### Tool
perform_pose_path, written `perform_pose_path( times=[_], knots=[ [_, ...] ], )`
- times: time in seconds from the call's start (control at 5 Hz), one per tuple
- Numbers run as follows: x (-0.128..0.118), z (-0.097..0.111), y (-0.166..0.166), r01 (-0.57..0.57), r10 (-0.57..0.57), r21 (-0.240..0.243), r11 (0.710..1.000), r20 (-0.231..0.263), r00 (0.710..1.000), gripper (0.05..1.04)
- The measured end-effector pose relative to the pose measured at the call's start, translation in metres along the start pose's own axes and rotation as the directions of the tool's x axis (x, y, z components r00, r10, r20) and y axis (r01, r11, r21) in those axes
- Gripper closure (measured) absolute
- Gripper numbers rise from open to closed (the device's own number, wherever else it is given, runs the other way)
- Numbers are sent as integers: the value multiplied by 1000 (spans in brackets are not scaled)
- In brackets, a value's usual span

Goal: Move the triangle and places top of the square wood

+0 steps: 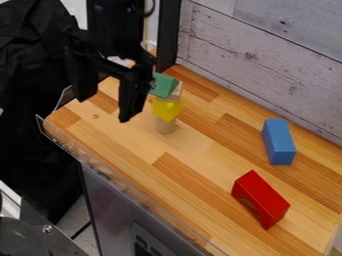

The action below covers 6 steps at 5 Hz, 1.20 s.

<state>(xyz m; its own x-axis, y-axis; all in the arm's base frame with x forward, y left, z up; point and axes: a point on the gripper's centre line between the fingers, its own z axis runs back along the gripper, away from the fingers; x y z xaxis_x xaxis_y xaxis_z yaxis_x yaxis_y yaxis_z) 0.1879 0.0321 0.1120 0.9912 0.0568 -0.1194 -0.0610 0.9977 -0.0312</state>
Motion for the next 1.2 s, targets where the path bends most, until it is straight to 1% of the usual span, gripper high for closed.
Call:
perform_pose_path(
  times=[0.2,0.4,0.6,1.2],
  knots=[
    [9,-9,-3,18,-17,-16,1000,18,1000,84],
    [18,-19,-10,42,-41,-15,999,20,999,84],
    [22,-23,-11,66,-66,26,997,8,998,84],
    [23,-23,-11,61,-61,28,998,12,998,84]
  ],
)
